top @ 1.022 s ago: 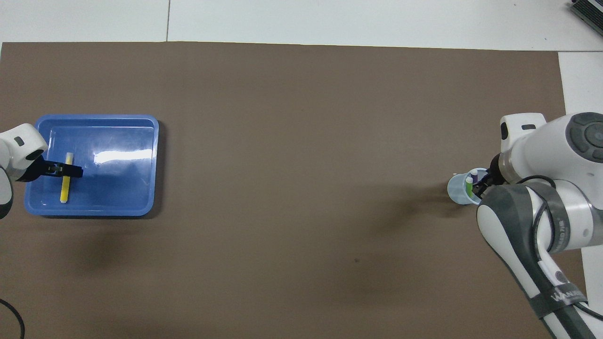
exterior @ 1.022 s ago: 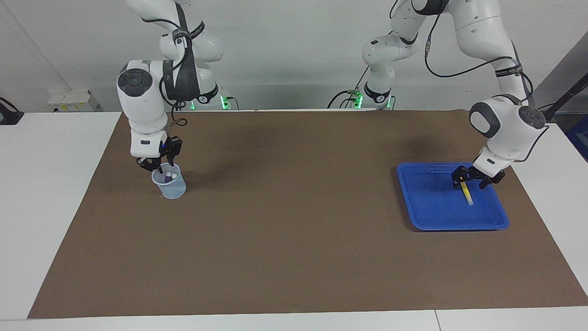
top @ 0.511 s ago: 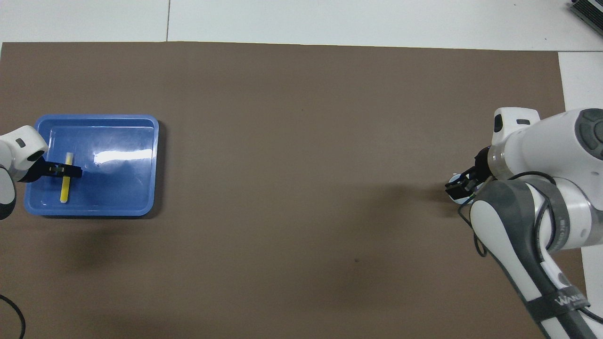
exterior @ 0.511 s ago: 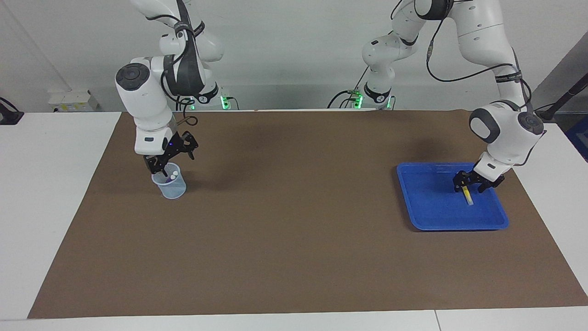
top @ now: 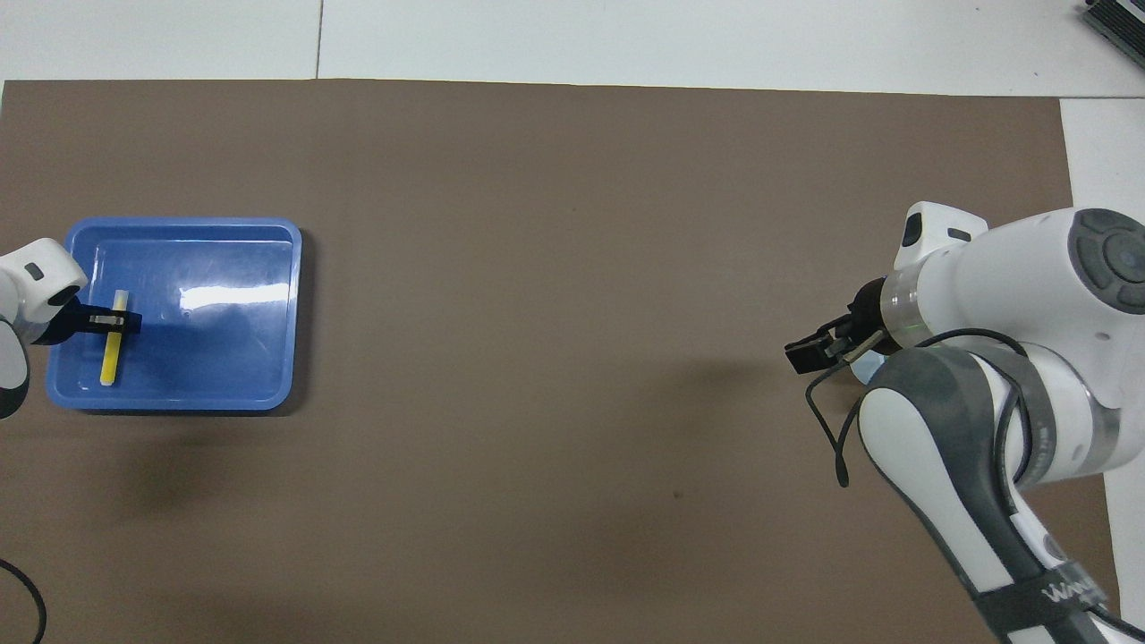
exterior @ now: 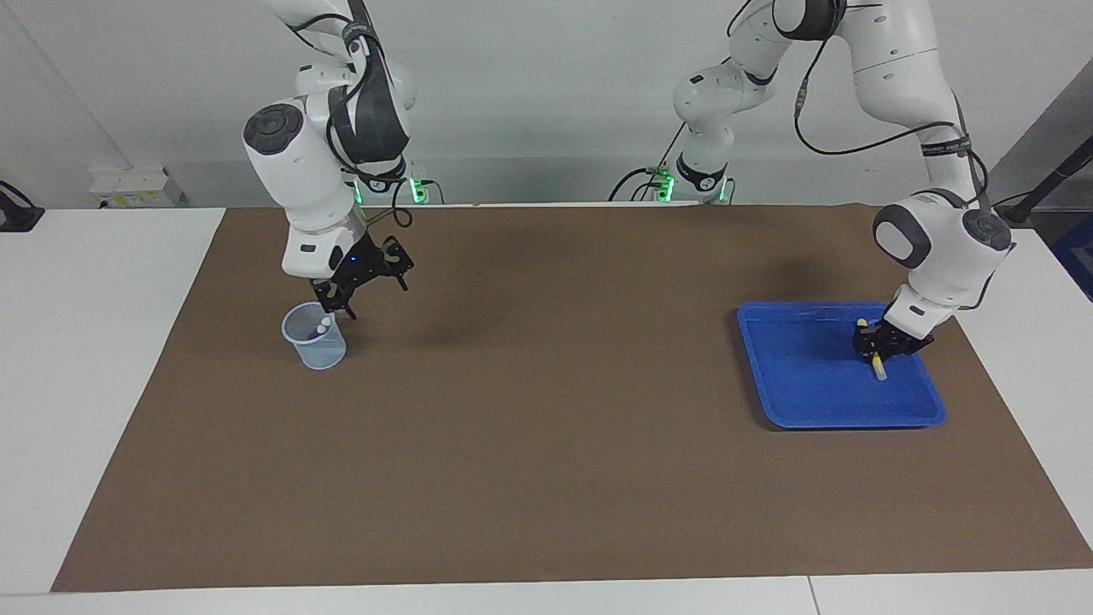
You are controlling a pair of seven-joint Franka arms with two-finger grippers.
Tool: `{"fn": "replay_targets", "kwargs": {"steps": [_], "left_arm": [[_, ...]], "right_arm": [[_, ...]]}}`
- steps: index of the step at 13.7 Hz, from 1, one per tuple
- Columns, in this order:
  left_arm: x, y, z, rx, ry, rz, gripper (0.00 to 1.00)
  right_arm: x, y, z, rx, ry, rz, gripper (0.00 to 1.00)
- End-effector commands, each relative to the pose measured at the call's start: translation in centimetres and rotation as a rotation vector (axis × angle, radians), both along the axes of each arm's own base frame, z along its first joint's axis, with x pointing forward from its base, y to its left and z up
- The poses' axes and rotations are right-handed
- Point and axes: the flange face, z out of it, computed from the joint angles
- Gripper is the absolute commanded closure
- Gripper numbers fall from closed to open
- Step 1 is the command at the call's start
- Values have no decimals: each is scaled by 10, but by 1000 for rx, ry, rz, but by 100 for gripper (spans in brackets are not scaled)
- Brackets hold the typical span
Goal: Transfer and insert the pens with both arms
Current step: 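Withdraw the right gripper while the left gripper grasps and lifts the yellow pen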
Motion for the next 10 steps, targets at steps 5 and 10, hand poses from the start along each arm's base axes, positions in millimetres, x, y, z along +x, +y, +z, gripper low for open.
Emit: {"fn": "replay_targets", "kwargs": {"steps": [5, 10], "left_arm": [[0, -15, -7, -18, 42, 36, 100], [7, -53, 45, -29, 103, 159, 100]], "right_arm": [[-5, 28, 7, 112, 31, -208, 0], [-8, 38, 8, 143, 60, -299, 0]]}}
